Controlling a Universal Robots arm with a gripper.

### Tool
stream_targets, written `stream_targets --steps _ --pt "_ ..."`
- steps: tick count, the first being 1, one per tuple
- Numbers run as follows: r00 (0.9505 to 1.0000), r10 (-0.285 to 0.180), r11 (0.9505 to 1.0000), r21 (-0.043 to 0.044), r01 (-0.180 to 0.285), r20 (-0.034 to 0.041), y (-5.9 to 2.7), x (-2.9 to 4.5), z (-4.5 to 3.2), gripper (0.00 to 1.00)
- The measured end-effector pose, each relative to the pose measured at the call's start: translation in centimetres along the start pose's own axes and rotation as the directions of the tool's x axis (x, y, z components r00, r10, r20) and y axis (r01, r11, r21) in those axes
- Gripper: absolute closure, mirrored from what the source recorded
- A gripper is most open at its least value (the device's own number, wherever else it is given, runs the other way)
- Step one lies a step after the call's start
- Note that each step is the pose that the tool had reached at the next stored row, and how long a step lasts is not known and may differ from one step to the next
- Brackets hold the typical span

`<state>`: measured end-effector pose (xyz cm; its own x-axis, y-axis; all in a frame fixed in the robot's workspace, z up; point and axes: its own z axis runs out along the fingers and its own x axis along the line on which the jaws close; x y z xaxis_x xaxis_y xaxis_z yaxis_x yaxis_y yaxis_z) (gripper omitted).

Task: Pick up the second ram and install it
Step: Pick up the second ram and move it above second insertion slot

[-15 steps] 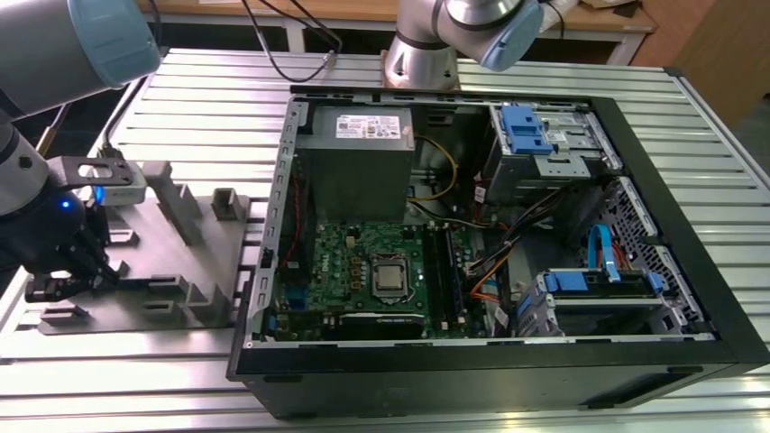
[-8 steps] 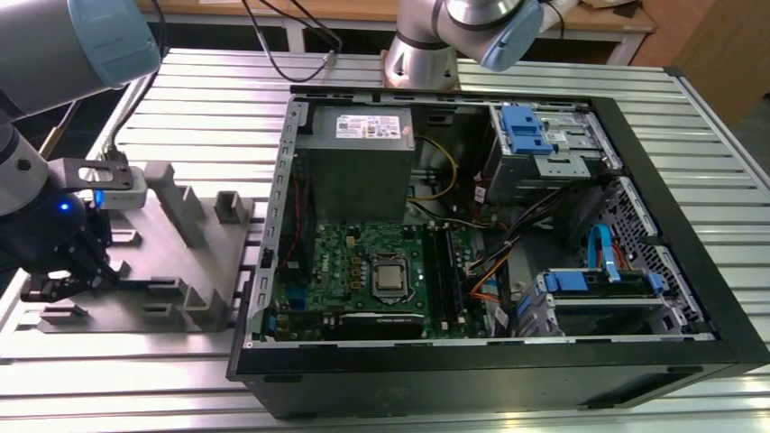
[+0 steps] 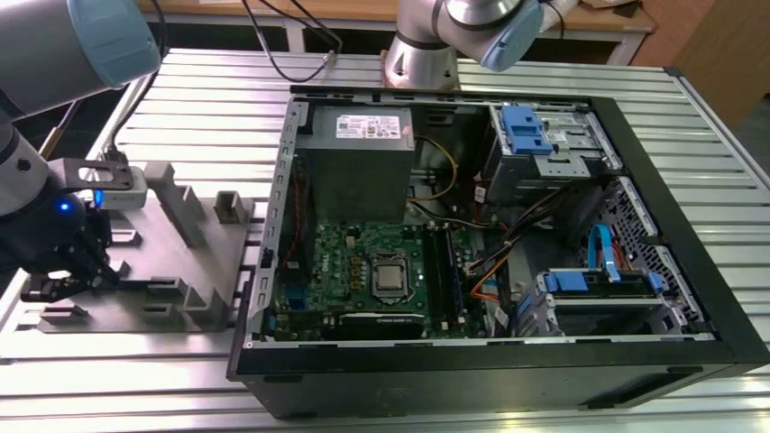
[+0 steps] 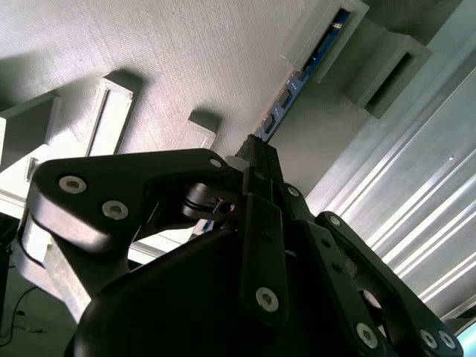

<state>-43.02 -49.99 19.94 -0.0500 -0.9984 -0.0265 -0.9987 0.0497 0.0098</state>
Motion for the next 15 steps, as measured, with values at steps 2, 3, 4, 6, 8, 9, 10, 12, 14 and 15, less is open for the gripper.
stream_targets --steps 2,3,4,6,8,9,10,12,14,15 --pt "1.0000 0.000 1.0000 0.0001 0.000 0.0001 0.00 0.00 -0.01 0.92" --pt "1.0000 0.000 1.0000 0.0002 0.000 0.0002 0.00 0.00 -0.04 0.92" --pt "1.0000 0.000 1.0000 0.0004 0.000 0.0003 0.00 0.00 -0.07 0.92" --pt "1.0000 -0.001 1.0000 0.0003 0.001 0.0002 0.00 -0.01 -0.09 0.92" --pt "1.0000 -0.006 1.0000 0.0000 0.006 0.0000 0.00 0.00 -0.11 0.92" --pt "0.9999 -0.013 0.9999 -0.0004 0.013 -0.0002 0.00 0.00 -0.12 0.92" --pt "0.9998 -0.021 0.9998 -0.0006 0.021 -0.0003 0.01 0.00 -0.12 0.92" --pt "0.9997 -0.025 0.9997 -0.0007 0.025 -0.0003 0.00 0.00 -0.12 0.92" --pt "0.9996 -0.028 0.9996 -0.0007 0.028 -0.0003 0.00 0.00 -0.11 0.92" --pt "0.9996 -0.030 0.9996 -0.0008 0.030 -0.0003 0.00 0.00 -0.11 0.92"
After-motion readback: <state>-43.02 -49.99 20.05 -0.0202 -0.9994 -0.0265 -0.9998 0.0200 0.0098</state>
